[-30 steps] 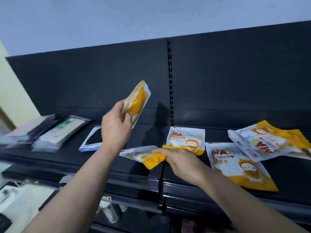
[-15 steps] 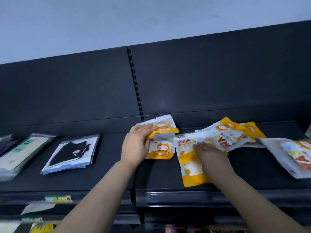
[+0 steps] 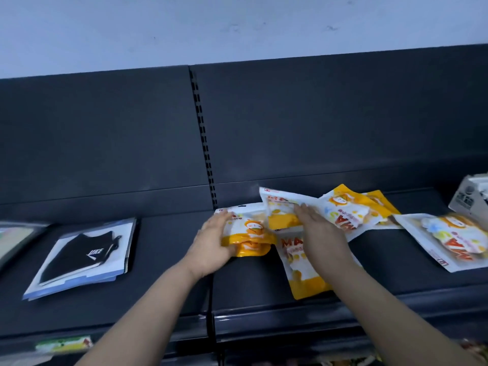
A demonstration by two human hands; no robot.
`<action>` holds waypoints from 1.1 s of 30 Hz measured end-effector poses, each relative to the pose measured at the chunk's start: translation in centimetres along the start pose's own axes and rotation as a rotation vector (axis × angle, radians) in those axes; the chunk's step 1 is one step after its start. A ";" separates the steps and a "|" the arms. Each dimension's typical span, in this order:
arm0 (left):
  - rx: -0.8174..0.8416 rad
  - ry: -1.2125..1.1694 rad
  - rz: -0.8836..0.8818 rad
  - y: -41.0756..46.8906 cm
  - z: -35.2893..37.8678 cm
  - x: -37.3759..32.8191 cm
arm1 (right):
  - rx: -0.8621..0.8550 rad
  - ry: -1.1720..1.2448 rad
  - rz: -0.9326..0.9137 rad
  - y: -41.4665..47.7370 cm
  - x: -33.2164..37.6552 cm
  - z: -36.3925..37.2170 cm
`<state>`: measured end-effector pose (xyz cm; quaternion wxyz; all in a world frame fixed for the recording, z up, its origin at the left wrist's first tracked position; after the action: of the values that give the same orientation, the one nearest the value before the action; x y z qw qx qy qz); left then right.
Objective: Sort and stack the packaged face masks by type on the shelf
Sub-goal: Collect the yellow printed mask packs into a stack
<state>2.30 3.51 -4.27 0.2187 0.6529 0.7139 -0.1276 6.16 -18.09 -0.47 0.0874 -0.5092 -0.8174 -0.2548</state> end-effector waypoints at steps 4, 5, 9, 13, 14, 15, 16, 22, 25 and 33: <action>-0.368 -0.067 -0.093 -1.8 -5.7 0.7 | -0.015 -0.041 -0.113 2.2 4.2 1.9; -0.401 -0.080 -0.086 -2.1 -6.4 0.6 | -0.005 -0.045 -0.148 2.9 5.2 2.8; -0.437 -0.042 0.030 -2.3 -7.9 -0.6 | 0.362 -0.053 -0.167 3.8 7.7 7.8; -0.096 0.073 0.040 -0.3 -3.6 -0.3 | 0.239 0.262 -0.060 2.6 6.6 5.3; -0.027 0.153 0.029 -0.1 -2.5 -0.3 | 0.161 0.264 -0.051 1.9 5.6 4.1; -0.008 0.243 0.005 0.2 -1.8 -0.4 | 0.108 0.230 -0.030 1.1 4.3 3.1; -0.050 0.299 -0.020 0.4 -2.0 -0.6 | 0.073 0.174 0.003 0.3 2.8 2.2; -0.292 0.213 0.320 0.8 -2.8 -10.1 | 0.080 -0.055 0.268 -4.3 -5.4 -0.1; -0.048 0.215 0.489 0.7 2.0 -14.2 | 0.128 0.022 0.303 -5.1 -8.0 0.6; 0.212 0.399 0.330 1.5 10.7 -16.1 | 0.107 -0.265 0.136 -1.4 -14.1 -2.1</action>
<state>6.16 -15.40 -5.70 0.0222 0.7916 0.6097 -0.0332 11.29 -30.74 -4.79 0.0230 -0.5872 -0.7978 -0.1350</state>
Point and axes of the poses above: each hand's wrist, its own y-axis towards the middle knuckle, its own z-axis out of the palm, x = y × z, the point moved 9 cm from there along y, towards the middle knuckle, and after that the axes turned 9 degrees about y, right-handed, at the moved point
